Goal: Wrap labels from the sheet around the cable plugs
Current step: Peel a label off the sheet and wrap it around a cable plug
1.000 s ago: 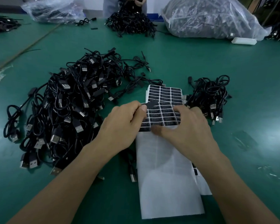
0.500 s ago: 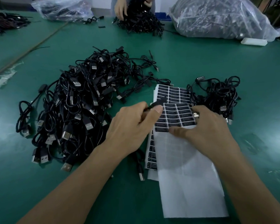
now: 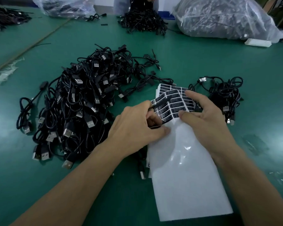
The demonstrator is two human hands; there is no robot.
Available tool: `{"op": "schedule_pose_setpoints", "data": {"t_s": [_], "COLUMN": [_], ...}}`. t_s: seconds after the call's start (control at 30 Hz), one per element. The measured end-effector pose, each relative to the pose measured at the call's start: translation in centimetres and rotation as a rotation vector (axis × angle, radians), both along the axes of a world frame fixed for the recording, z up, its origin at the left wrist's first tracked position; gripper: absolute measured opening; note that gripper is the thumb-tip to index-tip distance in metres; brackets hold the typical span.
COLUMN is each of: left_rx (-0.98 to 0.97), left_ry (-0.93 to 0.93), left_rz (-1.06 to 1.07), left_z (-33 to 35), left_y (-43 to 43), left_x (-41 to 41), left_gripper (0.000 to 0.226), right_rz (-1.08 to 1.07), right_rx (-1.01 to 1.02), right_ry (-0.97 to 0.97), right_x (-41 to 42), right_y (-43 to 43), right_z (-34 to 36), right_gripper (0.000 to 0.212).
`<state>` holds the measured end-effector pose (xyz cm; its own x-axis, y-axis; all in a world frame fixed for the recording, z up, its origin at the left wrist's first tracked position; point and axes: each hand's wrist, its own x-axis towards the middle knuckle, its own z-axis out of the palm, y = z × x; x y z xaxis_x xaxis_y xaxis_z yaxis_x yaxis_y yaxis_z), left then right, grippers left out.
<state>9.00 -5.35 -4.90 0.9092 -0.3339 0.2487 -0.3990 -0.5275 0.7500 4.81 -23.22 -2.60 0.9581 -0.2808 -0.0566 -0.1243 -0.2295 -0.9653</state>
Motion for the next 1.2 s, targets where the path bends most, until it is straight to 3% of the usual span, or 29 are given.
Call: {"op": "schedule_pose_setpoints", "data": {"t_s": [0.13, 0.27, 0.4, 0.47, 0.73, 1.0, 1.2], "left_rx": [0.044, 0.038, -0.034, -0.065, -0.099, -0.120, -0.144], "left_ry": [0.007, -0.006, -0.013, -0.041, -0.087, -0.072, -0.036], "left_rz": [0.009, -0.005, -0.031, -0.039, -0.021, -0.020, -0.044], "left_z": [0.02, -0.04, -0.12, -0.18, -0.42, -0.51, -0.85], "left_y": [-0.05, -0.01, 0.09, 0.16, 0.15, 0.02, 0.22], "left_x": [0.00, 0.09, 0.01, -0.05, -0.07, 0.19, 0.50], "left_gripper": [0.047, 0.047, 0.046, 0.047, 0.058, 0.041, 0.047], "right_rz": [-0.080, -0.003, 0.095, 0.106, 0.117, 0.134, 0.150], "right_rx": [0.054, -0.012, -0.074, -0.041, 0.217, 0.108, 0.086], "right_ry": [0.018, 0.149, 0.110, 0.084, 0.041, -0.002, -0.013], "right_x": [0.11, 0.16, 0.04, 0.04, 0.28, 0.20, 0.10], "right_y": [0.18, 0.24, 0.40, 0.10, -0.28, 0.03, 0.43], "right_z": [-0.11, -0.27, -0.20, -0.31, -0.60, -0.69, -0.56], "right_gripper": [0.054, 0.079, 0.029, 0.022, 0.015, 0.023, 0.028]}}
